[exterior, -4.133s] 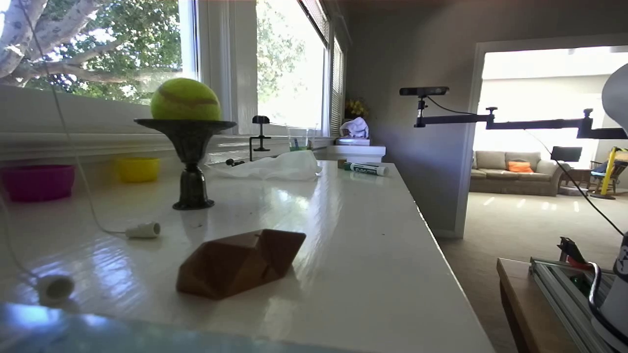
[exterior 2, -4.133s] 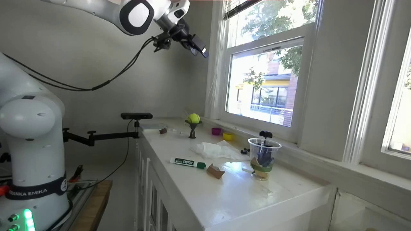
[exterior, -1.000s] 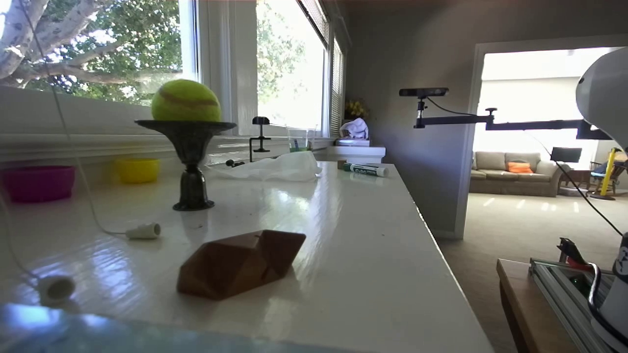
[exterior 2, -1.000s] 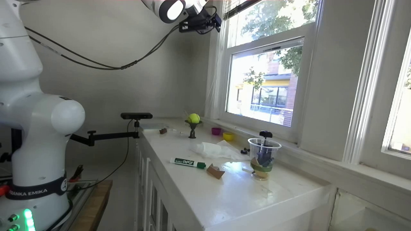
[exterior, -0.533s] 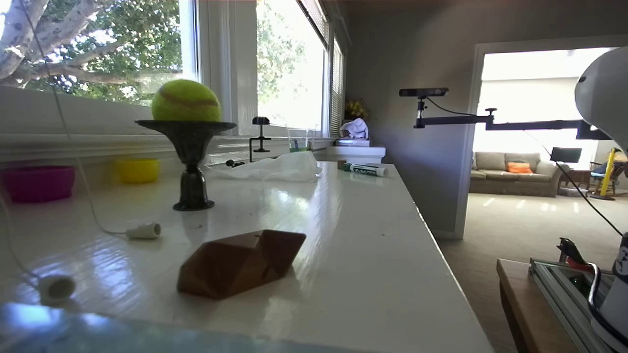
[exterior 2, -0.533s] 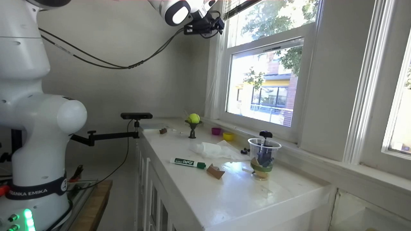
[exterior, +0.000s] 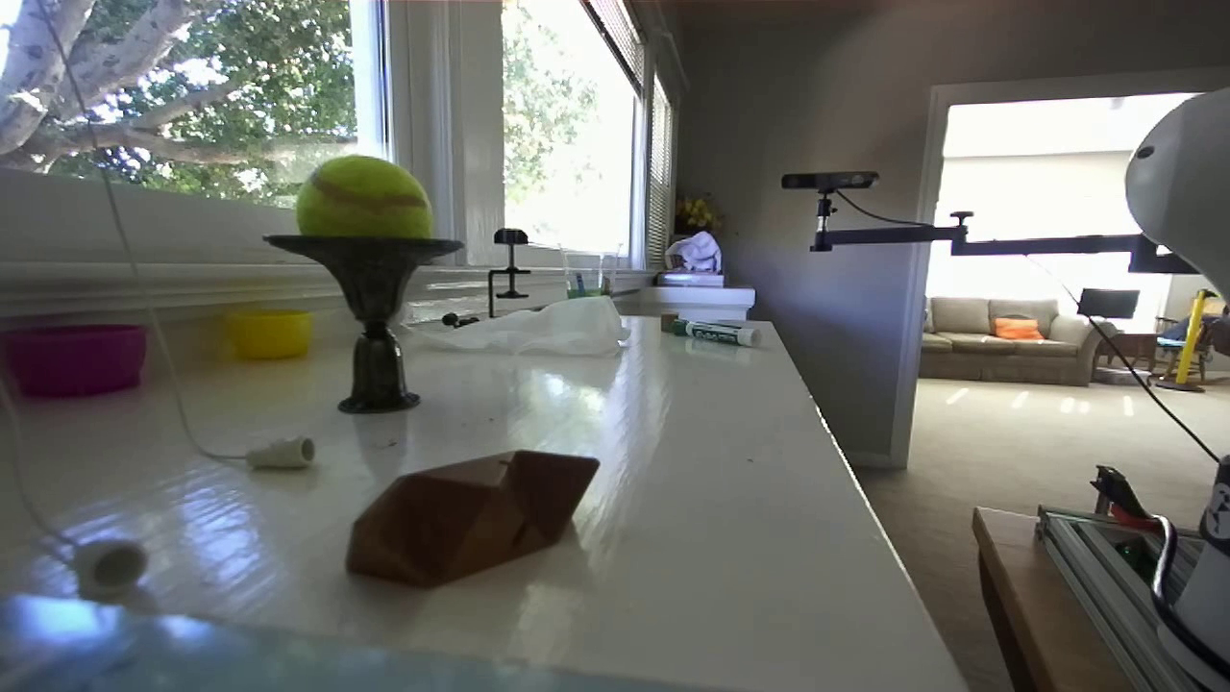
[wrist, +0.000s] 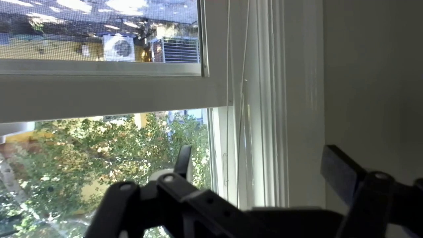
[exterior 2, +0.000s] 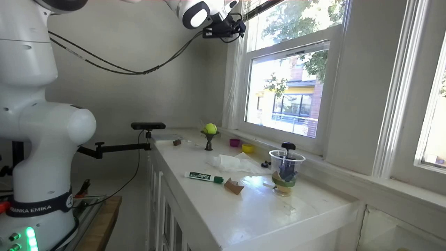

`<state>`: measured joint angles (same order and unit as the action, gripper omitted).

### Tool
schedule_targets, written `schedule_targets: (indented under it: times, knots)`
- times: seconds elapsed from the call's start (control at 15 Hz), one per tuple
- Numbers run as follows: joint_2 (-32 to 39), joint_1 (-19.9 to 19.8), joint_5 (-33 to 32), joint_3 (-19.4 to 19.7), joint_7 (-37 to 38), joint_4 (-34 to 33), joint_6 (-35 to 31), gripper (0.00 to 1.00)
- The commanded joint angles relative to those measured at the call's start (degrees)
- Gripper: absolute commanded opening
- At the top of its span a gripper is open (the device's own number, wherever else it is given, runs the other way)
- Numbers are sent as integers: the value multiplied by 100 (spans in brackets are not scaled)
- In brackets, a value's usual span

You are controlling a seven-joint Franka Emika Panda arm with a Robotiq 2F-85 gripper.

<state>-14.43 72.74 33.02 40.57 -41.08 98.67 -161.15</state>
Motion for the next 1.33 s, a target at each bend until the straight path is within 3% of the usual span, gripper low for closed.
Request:
schedule_targets:
  times: [0.0, 0.33, 0.4, 1.27]
  knots:
    - [153, 281, 362, 377, -322, -244, 145, 100]
    - [145, 521, 271, 565, -240, -329, 203, 100]
    - [61, 404, 80, 459, -175, -66, 5, 100]
    - [62, 470, 80, 489, -175, -136, 51, 100]
